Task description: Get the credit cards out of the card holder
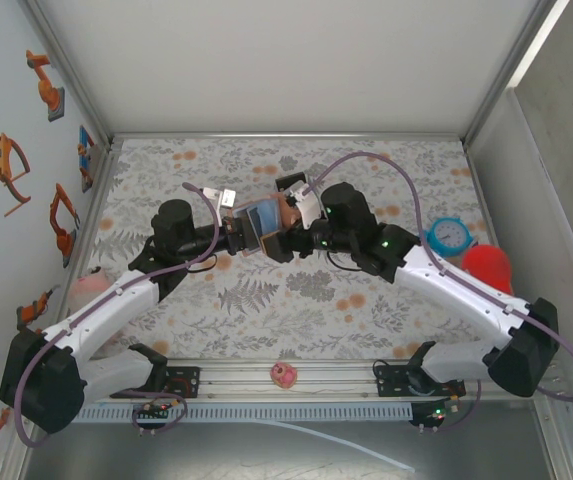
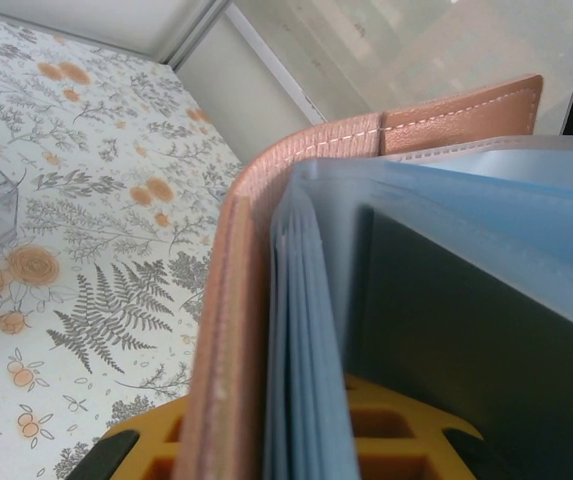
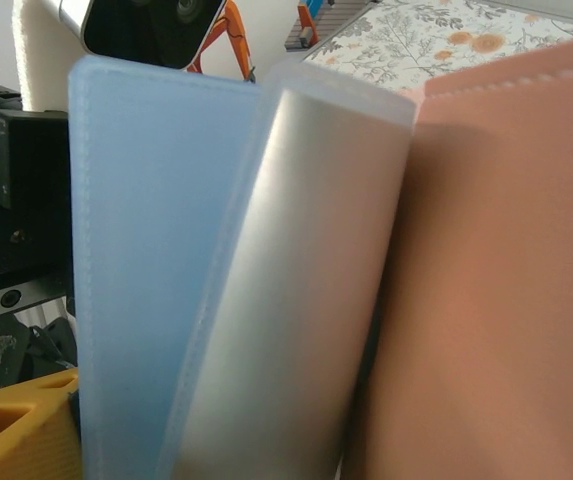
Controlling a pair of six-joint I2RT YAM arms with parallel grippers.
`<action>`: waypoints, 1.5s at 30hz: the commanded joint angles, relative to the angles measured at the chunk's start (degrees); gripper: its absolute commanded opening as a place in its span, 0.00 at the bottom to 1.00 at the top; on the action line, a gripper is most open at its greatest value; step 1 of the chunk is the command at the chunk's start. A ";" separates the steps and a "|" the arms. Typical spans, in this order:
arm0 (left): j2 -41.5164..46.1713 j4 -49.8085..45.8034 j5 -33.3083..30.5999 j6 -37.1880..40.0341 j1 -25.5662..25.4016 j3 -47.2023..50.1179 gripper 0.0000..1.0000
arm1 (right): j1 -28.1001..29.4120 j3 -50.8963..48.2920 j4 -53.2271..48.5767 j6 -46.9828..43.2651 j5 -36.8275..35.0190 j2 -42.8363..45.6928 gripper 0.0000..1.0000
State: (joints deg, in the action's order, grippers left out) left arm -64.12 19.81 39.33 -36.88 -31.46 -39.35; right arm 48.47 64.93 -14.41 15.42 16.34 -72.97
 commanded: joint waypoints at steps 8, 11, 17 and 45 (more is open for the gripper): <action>0.58 3.40 2.93 -0.32 0.29 -0.48 0.02 | -0.13 -1.39 1.66 0.21 -1.95 4.02 0.61; 0.85 3.27 3.07 -0.18 0.28 -0.51 0.02 | -0.30 -1.68 1.77 0.22 -1.92 4.40 0.53; 1.69 2.44 3.11 0.38 0.52 -0.51 0.02 | -0.68 -2.28 2.06 0.58 -2.01 5.54 0.37; 3.03 -3.64 3.84 4.59 0.88 -1.34 0.02 | -5.48 0.71 3.01 6.63 6.98 3.02 0.49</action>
State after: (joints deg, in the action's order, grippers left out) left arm -62.30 16.38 41.65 -34.28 -30.70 -39.35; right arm 43.29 63.00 -12.56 21.06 21.80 -69.14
